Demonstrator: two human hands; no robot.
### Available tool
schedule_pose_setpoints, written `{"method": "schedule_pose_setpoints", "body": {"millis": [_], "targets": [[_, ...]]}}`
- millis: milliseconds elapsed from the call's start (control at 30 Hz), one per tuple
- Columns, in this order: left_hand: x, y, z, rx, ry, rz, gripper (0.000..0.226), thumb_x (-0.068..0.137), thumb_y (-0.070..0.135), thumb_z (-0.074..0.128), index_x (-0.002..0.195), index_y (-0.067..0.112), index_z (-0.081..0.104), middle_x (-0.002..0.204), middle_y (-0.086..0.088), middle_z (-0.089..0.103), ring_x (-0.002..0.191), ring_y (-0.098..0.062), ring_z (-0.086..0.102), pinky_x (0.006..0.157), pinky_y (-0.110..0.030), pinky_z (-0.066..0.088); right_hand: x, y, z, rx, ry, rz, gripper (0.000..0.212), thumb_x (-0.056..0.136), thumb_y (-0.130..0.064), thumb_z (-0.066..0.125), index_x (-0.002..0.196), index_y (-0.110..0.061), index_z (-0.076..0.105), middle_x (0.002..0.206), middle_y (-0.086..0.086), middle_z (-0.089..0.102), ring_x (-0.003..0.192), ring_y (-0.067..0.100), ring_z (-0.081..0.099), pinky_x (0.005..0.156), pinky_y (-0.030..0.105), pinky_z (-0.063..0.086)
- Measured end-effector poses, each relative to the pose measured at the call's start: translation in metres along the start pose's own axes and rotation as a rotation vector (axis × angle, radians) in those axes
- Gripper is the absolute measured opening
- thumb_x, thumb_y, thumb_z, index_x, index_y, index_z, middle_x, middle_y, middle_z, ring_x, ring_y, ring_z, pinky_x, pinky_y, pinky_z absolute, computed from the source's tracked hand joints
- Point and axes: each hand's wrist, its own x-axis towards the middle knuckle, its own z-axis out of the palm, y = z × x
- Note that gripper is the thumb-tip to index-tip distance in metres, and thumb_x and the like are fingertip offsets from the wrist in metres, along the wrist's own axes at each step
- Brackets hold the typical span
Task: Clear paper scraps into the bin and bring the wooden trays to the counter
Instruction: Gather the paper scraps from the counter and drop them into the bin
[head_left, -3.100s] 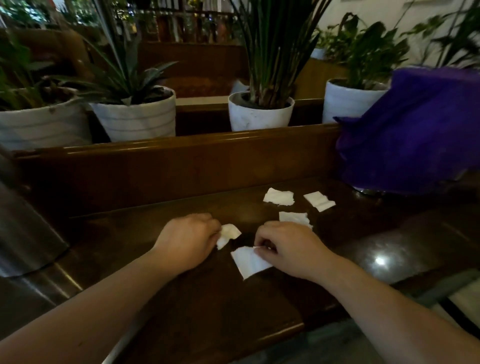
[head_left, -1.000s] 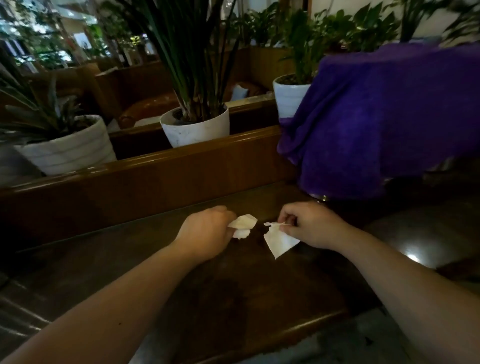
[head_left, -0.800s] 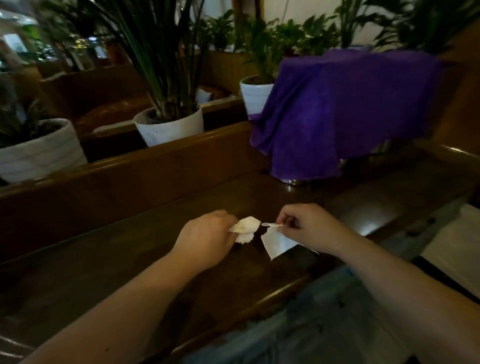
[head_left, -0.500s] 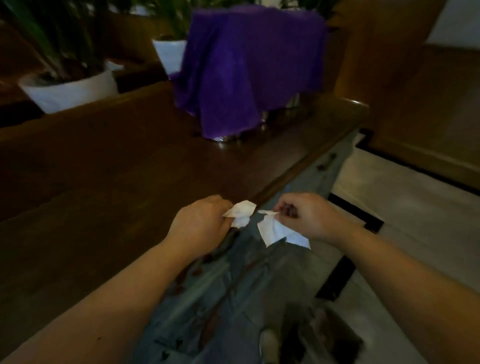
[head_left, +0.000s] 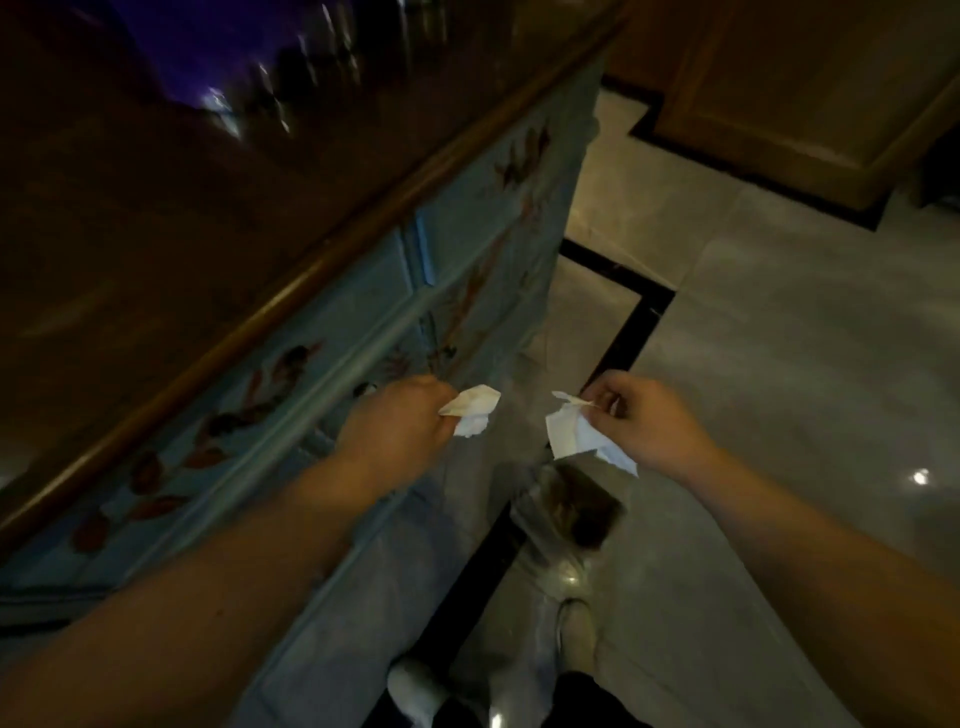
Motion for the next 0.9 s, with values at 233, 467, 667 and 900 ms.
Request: {"method": "schedule_pose_setpoints", "body": {"millis": [233,467,667,900], "targets": [[0.062,0.018,0.123,0.025,-0.121,0.094,0.025,0.078,0.018,0.055,0.088,0.002,0.071,0.08,-0.02,0.071,0.063,-0.032,0.068,0.05,-0.03,0.053,0.012,0.151,0.053,0.122,-0.067,0.26,0.003,0.09,-0.025,0.065,0.088,-0.027,0.063,0.075,-0.012,0.061,0.069,0.006,0.058,0.054,0.015,0.039],[0.119,-0.011,0.28,-0.09,-0.259,-0.095,0.027,0.088,0.022,0.055,0.11,0.008,0.06,0.108,-0.019,0.063,0.096,-0.037,0.059,0.08,-0.043,0.048,0.031,0.288,0.135,0.265,-0.014,0.527,0.01,0.084,-0.014,0.07,0.081,-0.021,0.064,0.078,-0.005,0.062,0.074,0.014,0.059,0.059,0.021,0.041],[0.141,-0.039,0.408,-0.174,-0.289,-0.129,0.023,0.088,0.021,0.056,0.103,0.005,0.062,0.102,-0.02,0.066,0.093,-0.036,0.06,0.075,-0.034,0.042,0.051,0.379,0.223,0.286,0.001,0.689,0.005,0.083,-0.014,0.068,0.081,-0.017,0.065,0.077,0.006,0.064,0.075,0.025,0.063,0.064,0.028,0.044],[0.135,-0.044,0.527,-0.277,-0.411,-0.236,0.037,0.09,0.024,0.055,0.124,0.01,0.051,0.118,-0.018,0.062,0.105,-0.032,0.057,0.087,-0.035,0.045,0.064,0.444,0.298,0.261,-0.064,0.706,0.016,0.086,-0.017,0.067,0.1,-0.016,0.061,0.077,-0.002,0.061,0.077,0.02,0.06,0.069,0.026,0.04]]}}
